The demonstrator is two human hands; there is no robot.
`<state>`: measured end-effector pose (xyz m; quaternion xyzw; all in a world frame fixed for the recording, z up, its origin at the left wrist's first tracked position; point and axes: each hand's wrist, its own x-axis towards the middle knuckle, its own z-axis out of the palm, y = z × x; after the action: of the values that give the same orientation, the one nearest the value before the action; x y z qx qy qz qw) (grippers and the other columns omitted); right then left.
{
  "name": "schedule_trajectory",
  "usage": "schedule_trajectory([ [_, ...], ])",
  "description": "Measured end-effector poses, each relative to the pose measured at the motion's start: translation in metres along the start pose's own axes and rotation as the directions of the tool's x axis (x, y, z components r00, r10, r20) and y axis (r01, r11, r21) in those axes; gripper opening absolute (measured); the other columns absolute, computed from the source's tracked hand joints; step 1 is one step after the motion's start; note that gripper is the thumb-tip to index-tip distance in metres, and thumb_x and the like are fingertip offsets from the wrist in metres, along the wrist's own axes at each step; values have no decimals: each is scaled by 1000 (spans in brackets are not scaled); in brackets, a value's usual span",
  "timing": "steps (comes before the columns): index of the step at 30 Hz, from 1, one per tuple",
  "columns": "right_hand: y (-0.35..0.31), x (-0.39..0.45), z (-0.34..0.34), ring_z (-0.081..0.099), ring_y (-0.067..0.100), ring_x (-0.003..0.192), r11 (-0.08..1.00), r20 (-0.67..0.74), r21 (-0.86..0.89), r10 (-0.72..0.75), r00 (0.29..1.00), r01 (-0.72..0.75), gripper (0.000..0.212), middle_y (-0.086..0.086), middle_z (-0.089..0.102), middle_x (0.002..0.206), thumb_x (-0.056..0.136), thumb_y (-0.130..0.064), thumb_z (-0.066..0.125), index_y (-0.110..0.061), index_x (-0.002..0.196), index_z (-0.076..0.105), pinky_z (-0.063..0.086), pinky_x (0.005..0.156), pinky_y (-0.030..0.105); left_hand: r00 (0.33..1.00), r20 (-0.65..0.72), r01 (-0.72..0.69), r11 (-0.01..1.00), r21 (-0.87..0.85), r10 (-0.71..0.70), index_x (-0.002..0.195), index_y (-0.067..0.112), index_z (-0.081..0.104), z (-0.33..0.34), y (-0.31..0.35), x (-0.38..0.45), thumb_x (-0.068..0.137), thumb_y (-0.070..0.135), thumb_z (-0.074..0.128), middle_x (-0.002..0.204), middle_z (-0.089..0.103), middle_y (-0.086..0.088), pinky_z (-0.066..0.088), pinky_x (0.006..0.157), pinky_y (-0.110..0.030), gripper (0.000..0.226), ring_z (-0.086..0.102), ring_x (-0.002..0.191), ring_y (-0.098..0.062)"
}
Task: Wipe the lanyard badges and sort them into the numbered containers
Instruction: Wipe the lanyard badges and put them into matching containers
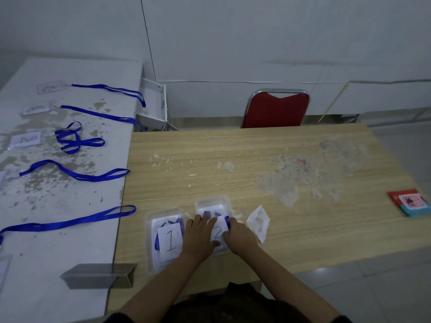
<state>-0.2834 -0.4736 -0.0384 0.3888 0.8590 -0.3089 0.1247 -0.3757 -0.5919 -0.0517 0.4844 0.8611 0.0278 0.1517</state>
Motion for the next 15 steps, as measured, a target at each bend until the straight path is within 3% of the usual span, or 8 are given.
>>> schedule_trajectory([
  [2, -1, 3, -2, 59, 32, 111, 983, 66, 177, 33, 997, -44, 42, 19, 59, 126, 96, -18, 49, -4, 135, 44, 49, 88, 34, 1000, 3, -11, 1000, 4, 11, 151, 24, 25, 0, 1, 1, 87, 60, 53, 154, 29, 2, 23, 107, -37, 78, 29, 134, -21],
  [6, 6, 7, -6, 58, 21, 90, 970, 78, 244, -5, 997, -14, 39, 17, 60, 124, 96, -14, 46, -7, 135, 48, 42, 60, 10, 999, 21, -28, 1000, -1, 28, 151, 26, 25, 0, 1, 1, 89, 58, 52, 157, 24, 2, 21, 110, -38, 75, 25, 139, -20],
  [11, 12, 10, -11, 59, 27, 110, 975, -2, 217, -43, 999, 42, 32, 16, 62, 125, 99, -15, 45, -3, 127, 55, 41, 85, 25, 996, 69, -57, 998, 3, 56, 153, 33, 19, 1, 1, 1, 90, 57, 50, 161, 8, -2, 14, 114, -41, 74, 12, 146, -20],
  [15, 9, 11, -14, 58, 27, 115, 974, 29, 217, -69, 997, 62, 36, 16, 60, 129, 102, -20, 42, -8, 135, 48, 42, 91, 27, 990, 115, -88, 996, 2, 88, 153, 36, 16, 2, 4, 3, 91, 57, 49, 162, 9, 4, 12, 116, -46, 73, 9, 148, -21],
])
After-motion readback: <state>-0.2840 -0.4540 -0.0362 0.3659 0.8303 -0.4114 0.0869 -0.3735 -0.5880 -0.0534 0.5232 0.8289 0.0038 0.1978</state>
